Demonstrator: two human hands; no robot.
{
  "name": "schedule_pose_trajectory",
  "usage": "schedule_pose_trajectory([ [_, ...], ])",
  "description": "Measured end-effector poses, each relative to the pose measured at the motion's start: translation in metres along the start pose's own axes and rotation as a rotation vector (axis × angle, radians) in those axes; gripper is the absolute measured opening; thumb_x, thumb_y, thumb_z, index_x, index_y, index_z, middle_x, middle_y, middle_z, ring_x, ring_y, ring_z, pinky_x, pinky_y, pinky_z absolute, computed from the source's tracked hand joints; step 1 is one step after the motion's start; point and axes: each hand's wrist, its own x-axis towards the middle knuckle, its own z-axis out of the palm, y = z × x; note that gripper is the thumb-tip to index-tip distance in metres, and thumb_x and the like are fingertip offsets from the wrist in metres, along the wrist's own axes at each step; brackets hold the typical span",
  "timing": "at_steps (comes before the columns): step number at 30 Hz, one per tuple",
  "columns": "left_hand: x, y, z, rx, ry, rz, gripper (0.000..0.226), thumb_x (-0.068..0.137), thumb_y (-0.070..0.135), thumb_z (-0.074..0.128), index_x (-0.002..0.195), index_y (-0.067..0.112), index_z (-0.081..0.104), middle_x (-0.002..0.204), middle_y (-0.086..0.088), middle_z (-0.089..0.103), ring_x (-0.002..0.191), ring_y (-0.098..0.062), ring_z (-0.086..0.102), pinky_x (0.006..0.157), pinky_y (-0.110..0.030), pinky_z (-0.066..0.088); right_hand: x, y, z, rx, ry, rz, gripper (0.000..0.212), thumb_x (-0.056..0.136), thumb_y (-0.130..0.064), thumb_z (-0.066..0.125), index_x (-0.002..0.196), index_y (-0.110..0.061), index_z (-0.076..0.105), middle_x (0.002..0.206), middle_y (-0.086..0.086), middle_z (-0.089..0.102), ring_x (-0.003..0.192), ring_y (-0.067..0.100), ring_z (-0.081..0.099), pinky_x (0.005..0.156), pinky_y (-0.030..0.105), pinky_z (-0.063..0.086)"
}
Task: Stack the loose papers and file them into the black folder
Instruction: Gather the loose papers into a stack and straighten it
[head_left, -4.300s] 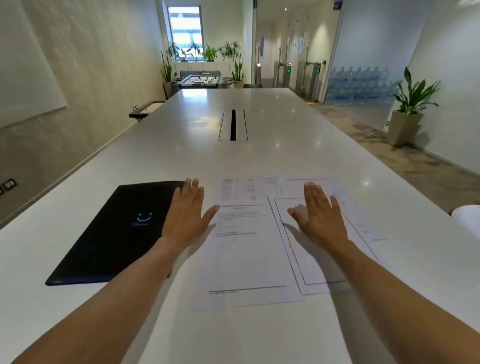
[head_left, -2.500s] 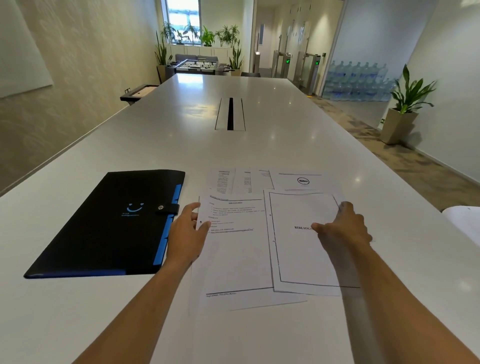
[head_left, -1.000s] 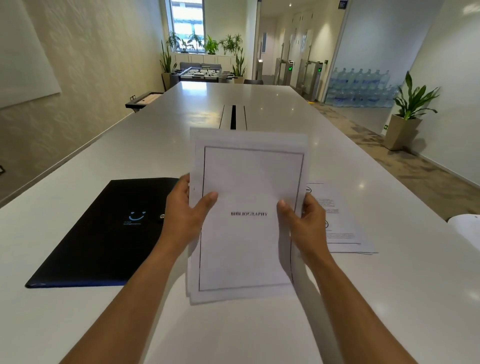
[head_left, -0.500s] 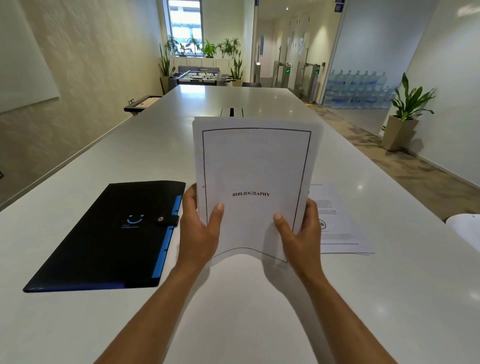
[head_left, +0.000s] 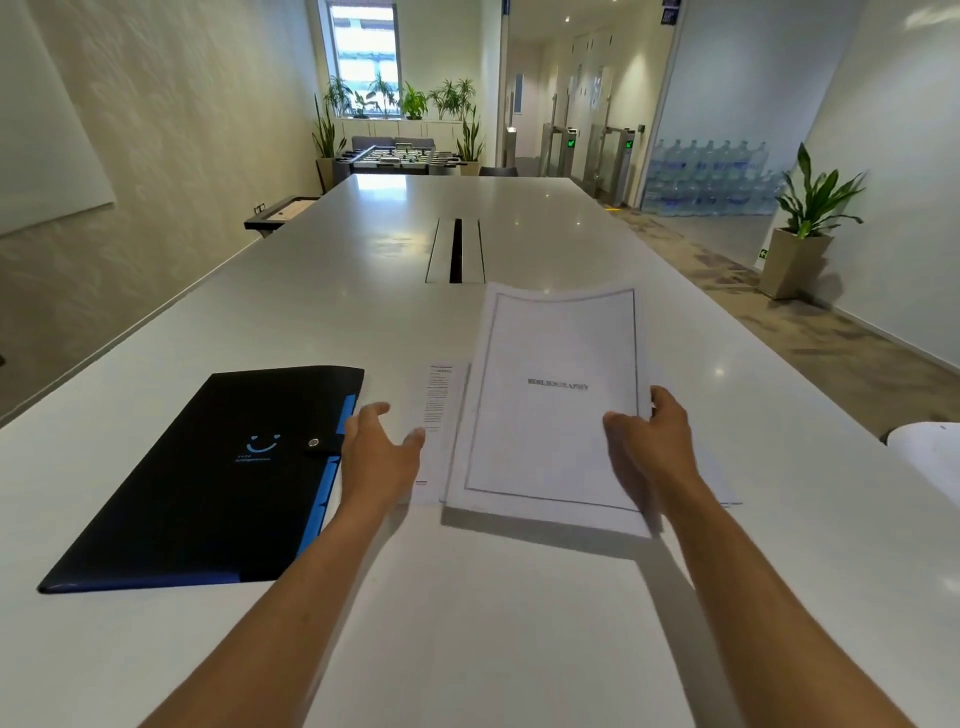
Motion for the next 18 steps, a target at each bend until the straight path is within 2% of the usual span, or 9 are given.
schedule_pose_trajectory([
  [2, 0.003, -0.007, 0.006, 0.062, -0.027, -0.033, 0.059, 0.087, 0.026, 0.067, 0.138, 0.015, 0.039, 0.145, -0.009, 0.031, 0.128, -0.028, 0.043, 0.096, -0.038, 0.045, 0.019, 0.008, -0.014, -0.091, 0.0, 0.096, 0.039, 0.077, -0.011, 0.061, 0.116, -0.011, 0.057, 0.105, 0.012, 0.069, 0.089, 0.028, 0.068, 0.082, 0.039, 0.057],
  [4, 0.003, -0.011, 0.011, 0.093, -0.038, -0.022, 0.061, 0.088, 0.024, 0.067, 0.14, 0.015, 0.037, 0.147, -0.009, 0.03, 0.129, -0.027, 0.044, 0.095, -0.036, 0.045, 0.034, 0.014, -0.026, -0.164, -0.01, 0.146, 0.026, 0.082, -0.007, 0.057, 0.108, -0.004, 0.058, 0.096, 0.017, 0.068, 0.075, 0.026, 0.066, 0.067, 0.031, 0.054],
  [5, 0.003, -0.012, 0.014, 0.099, -0.041, -0.009, 0.061, 0.088, 0.022, 0.066, 0.141, 0.015, 0.037, 0.147, -0.009, 0.03, 0.129, -0.027, 0.044, 0.095, -0.035, 0.046, 0.039, 0.016, -0.032, -0.213, -0.006, 0.153, 0.02, 0.084, -0.004, 0.055, 0.104, -0.003, 0.059, 0.093, 0.019, 0.067, 0.073, 0.027, 0.064, 0.065, 0.03, 0.052],
  [8, 0.005, -0.01, 0.019, 0.121, -0.065, 0.009, 0.061, 0.088, 0.021, 0.066, 0.142, 0.014, 0.037, 0.149, -0.01, 0.03, 0.129, -0.027, 0.046, 0.097, -0.036, 0.045, 0.055, 0.027, -0.047, -0.376, 0.037, 0.154, 0.026, 0.084, -0.007, 0.055, 0.108, 0.0, 0.059, 0.104, 0.021, 0.065, 0.092, 0.035, 0.062, 0.076, 0.036, 0.049],
  [10, 0.006, -0.008, 0.021, 0.164, -0.079, 0.01, 0.062, 0.089, 0.022, 0.066, 0.142, 0.014, 0.036, 0.149, -0.011, 0.03, 0.129, -0.027, 0.046, 0.099, -0.037, 0.045, 0.058, 0.032, -0.05, -0.512, 0.041, 0.145, 0.022, 0.082, -0.009, 0.057, 0.102, 0.0, 0.059, 0.1, 0.02, 0.064, 0.088, 0.035, 0.06, 0.072, 0.034, 0.046],
  [12, 0.008, -0.007, 0.021, 0.213, -0.082, 0.015, 0.063, 0.088, 0.025, 0.065, 0.143, 0.015, 0.036, 0.147, -0.012, 0.033, 0.128, -0.029, 0.046, 0.099, -0.039, 0.044, 0.059, 0.038, -0.05, -0.672, 0.067, 0.142, 0.023, 0.08, -0.014, 0.059, 0.1, -0.003, 0.057, 0.099, 0.018, 0.062, 0.095, 0.038, 0.058, 0.075, 0.037, 0.045],
  [15, 0.014, -0.003, 0.019, 0.229, -0.091, -0.018, 0.063, 0.086, 0.025, 0.066, 0.142, 0.016, 0.038, 0.14, -0.014, 0.042, 0.124, -0.03, 0.049, 0.098, -0.041, 0.046, 0.057, 0.042, -0.048, -0.909, 0.091, 0.171, 0.04, 0.079, -0.03, 0.059, 0.115, -0.013, 0.051, 0.116, 0.018, 0.055, 0.112, 0.039, 0.048, 0.092, 0.045, 0.039],
  [18, 0.018, 0.003, 0.016, 0.141, -0.134, -0.101, 0.064, 0.082, 0.026, 0.067, 0.14, 0.02, 0.04, 0.139, -0.011, 0.049, 0.118, -0.029, 0.055, 0.095, -0.044, 0.051, 0.056, 0.046, -0.043, -0.996, 0.063, 0.178, 0.043, 0.08, -0.037, 0.056, 0.117, -0.015, 0.048, 0.119, 0.018, 0.053, 0.115, 0.038, 0.045, 0.094, 0.045, 0.036],
])
